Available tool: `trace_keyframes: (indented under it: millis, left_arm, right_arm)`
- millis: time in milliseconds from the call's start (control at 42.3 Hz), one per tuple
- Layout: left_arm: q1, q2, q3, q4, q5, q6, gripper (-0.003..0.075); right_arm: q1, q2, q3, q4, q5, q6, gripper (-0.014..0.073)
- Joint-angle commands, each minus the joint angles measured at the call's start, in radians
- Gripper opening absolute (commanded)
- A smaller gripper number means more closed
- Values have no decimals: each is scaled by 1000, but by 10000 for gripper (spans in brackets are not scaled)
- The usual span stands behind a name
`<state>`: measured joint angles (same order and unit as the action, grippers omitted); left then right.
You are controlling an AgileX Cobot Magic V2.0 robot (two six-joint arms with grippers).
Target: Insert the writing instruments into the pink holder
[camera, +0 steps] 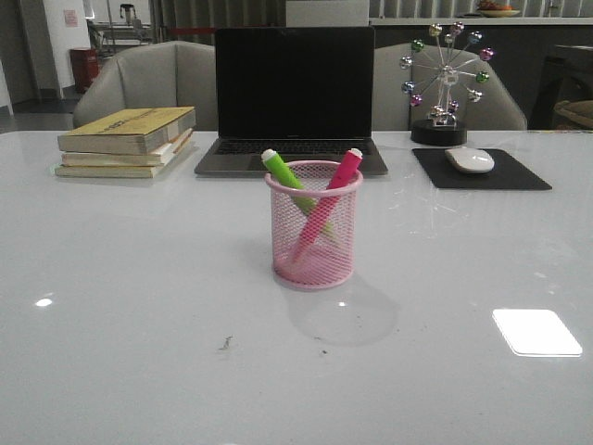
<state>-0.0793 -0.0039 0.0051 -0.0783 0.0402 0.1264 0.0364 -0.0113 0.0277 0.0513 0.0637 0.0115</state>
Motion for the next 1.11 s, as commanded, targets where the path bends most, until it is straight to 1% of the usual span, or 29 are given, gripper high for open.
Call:
trace_keyframes:
  millis: [0, 237, 355, 1088]
  left_arm:
    - [0, -20, 5, -9, -91, 1, 99]
    - [0, -20, 5, -9, -91, 1, 99]
    - [0, -20, 5, -9, -91, 1, 99]
    - [0, -20, 5, -9, -91, 1, 99]
  right_arm:
    - [-5, -18, -4, -3, -95, -19, 69]
    - [-7, -18, -4, -16, -93, -19, 69]
    - [-29, -18, -4, -15, -94, -19, 69]
    - [-26, -18, -4, -15, -91, -19, 69]
